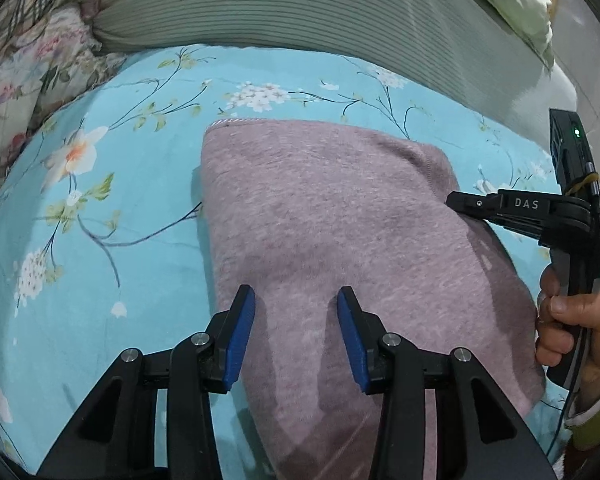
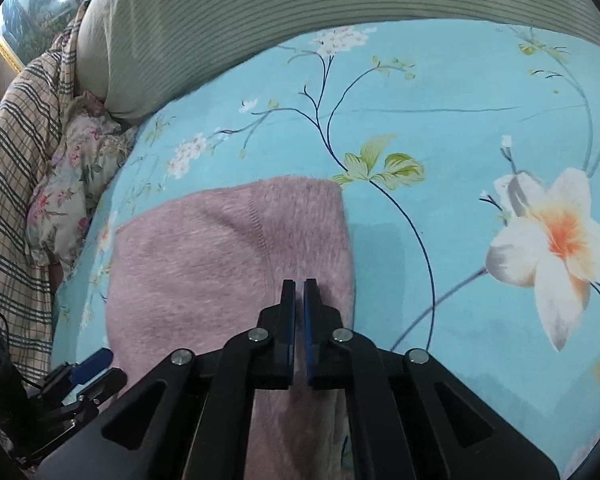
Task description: Fold small clothes
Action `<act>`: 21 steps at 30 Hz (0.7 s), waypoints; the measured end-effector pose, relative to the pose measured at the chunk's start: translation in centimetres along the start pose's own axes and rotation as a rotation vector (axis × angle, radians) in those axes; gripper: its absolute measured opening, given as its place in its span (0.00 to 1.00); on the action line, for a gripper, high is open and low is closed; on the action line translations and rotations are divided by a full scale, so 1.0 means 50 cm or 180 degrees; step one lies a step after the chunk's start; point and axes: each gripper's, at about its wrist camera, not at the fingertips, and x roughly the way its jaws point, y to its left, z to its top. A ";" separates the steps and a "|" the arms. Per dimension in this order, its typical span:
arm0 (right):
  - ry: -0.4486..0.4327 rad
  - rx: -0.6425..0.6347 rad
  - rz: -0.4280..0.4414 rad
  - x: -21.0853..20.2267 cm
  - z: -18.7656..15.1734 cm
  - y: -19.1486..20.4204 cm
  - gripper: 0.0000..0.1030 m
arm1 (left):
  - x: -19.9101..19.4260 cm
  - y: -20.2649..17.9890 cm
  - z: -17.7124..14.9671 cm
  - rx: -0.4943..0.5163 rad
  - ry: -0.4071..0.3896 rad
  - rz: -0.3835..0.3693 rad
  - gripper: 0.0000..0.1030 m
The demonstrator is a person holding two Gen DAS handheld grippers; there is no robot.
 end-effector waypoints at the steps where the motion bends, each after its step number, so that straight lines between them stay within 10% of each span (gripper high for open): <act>1: -0.0012 -0.0013 0.0010 -0.013 -0.004 0.008 0.05 | -0.007 0.003 -0.006 -0.0018 -0.0004 -0.0009 0.42; 5: -0.0023 -0.0074 0.0128 -0.066 -0.047 0.034 0.09 | -0.040 0.001 -0.036 -0.0061 -0.0023 -0.0028 0.43; 9: -0.0114 -0.0224 0.0165 -0.130 -0.122 0.054 0.51 | -0.071 -0.005 -0.075 -0.0096 -0.0017 -0.0062 0.44; 16: -0.0137 -0.0378 0.0179 -0.201 -0.231 0.051 0.51 | -0.112 -0.016 -0.160 -0.0048 0.0030 0.0013 0.49; 21: -0.0059 -0.0419 0.0110 -0.221 -0.305 0.041 0.51 | -0.137 -0.007 -0.214 -0.0109 0.0082 0.0069 0.75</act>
